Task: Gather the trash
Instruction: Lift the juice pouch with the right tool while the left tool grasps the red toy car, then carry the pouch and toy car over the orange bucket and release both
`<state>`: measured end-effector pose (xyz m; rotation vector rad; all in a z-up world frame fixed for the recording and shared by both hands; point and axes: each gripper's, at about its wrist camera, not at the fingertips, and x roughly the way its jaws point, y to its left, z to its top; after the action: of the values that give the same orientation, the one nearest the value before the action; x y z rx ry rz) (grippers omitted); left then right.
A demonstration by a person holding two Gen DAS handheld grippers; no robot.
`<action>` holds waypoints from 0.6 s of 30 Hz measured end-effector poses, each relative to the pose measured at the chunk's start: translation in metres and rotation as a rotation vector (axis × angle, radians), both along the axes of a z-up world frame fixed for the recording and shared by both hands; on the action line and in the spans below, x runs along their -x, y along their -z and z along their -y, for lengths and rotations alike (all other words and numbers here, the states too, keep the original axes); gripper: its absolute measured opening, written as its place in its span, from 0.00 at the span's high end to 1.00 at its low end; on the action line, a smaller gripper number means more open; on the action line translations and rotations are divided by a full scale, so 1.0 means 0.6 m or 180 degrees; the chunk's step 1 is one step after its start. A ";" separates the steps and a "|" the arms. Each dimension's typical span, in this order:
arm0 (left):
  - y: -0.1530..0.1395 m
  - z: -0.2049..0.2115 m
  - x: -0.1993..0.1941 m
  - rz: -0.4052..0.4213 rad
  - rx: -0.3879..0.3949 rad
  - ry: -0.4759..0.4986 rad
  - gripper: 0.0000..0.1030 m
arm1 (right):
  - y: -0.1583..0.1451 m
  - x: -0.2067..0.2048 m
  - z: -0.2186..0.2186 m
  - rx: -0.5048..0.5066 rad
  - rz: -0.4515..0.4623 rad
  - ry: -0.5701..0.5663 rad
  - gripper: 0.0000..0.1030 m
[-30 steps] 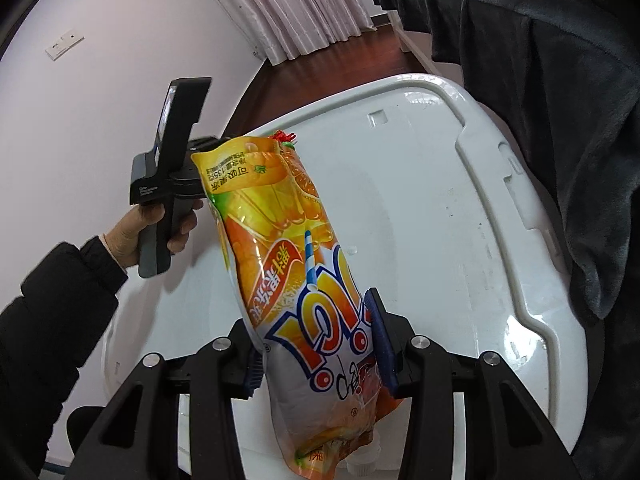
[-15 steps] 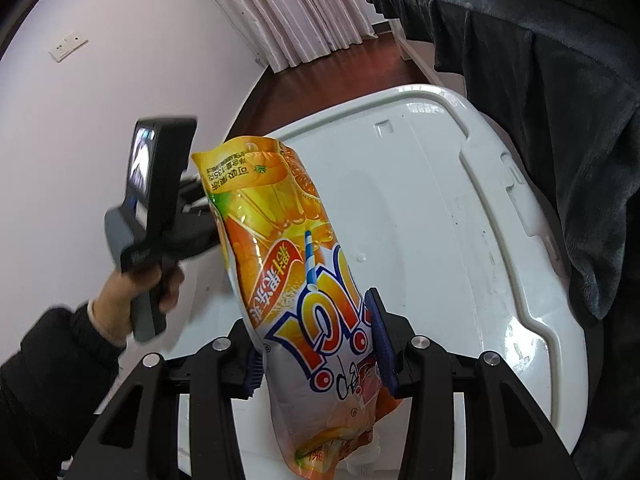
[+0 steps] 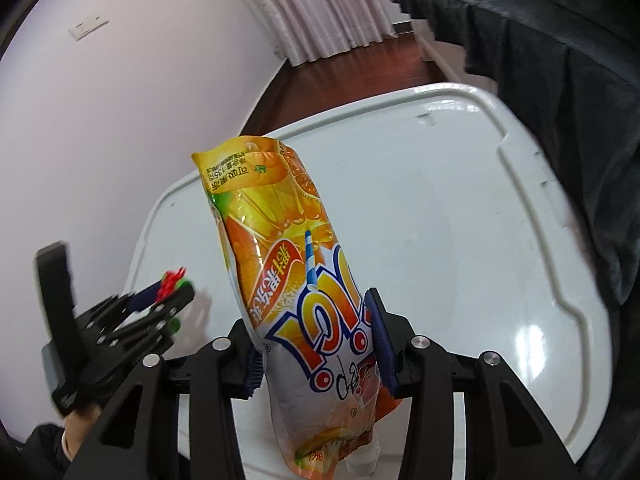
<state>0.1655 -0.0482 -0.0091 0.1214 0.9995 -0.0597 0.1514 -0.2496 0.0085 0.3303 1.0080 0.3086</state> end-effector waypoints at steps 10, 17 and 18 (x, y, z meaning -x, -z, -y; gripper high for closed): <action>-0.039 -0.040 0.191 -0.0038 0.0159 -0.0143 0.63 | -0.030 0.191 -0.071 -0.0230 -0.0087 -0.0254 0.57; -0.030 -0.032 0.306 -0.0186 0.0232 -0.0108 0.63 | -0.030 0.312 -0.081 -0.0296 -0.0190 -0.0266 0.57; -0.027 -0.033 0.317 -0.0204 0.0229 -0.0107 0.63 | -0.024 0.325 -0.082 -0.0295 -0.0216 -0.0266 0.57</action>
<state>-0.0246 -0.0281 0.0068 0.0369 1.0619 -0.0691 -0.0436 -0.2004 0.0231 0.3853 1.0780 0.4231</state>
